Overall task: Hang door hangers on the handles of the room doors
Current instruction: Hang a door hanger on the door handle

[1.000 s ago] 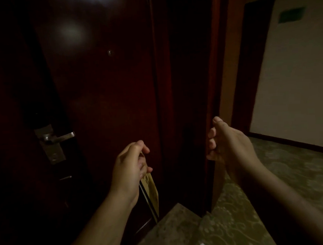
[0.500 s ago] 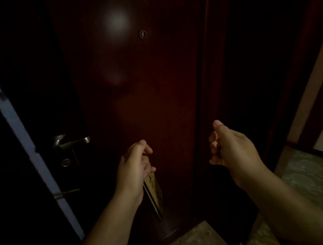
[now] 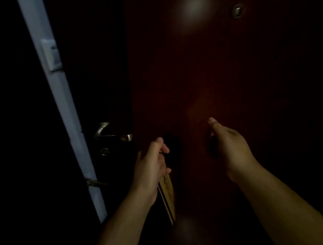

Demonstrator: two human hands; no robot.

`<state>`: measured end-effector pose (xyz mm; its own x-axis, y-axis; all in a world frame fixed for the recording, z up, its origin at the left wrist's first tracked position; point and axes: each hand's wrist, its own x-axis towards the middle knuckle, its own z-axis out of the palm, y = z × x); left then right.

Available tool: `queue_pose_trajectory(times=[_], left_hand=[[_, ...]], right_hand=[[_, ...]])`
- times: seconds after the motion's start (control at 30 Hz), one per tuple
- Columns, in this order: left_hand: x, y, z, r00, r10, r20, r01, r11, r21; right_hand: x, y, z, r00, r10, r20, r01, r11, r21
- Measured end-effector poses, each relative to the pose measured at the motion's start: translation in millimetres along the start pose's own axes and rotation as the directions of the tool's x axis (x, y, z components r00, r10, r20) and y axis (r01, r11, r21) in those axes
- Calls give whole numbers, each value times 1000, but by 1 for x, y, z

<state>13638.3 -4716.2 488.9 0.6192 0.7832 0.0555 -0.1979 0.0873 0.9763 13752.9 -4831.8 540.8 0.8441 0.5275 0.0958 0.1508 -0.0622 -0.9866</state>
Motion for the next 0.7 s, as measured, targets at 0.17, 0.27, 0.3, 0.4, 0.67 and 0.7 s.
queue_pose_trajectory(times=[0.17, 0.27, 0.3, 0.4, 0.67, 0.7], left_hand=[[25, 1, -28, 990, 139, -8, -137, 982, 127], [39, 3, -19, 962, -86, -260, 65, 994, -87], [45, 1, -17, 935, -160, -317, 91, 971, -221], [58, -6, -7, 892, -191, -410, 60, 948, -312], [86, -25, 11, 784, -118, -609, 60, 992, -114], [93, -26, 11, 769, -114, -629, 81, 993, -82]], right_hand=[[60, 9, 30, 966, -28, 258, 44, 997, -58], [88, 14, 42, 907, -58, 417, 96, 993, -70], [97, 16, 45, 886, -78, 457, 122, 990, -67], [125, 23, 49, 848, -154, 507, 215, 975, -63], [165, 41, 73, 777, -156, 609, 196, 981, 2], [168, 42, 76, 777, -161, 609, 201, 980, 2]])
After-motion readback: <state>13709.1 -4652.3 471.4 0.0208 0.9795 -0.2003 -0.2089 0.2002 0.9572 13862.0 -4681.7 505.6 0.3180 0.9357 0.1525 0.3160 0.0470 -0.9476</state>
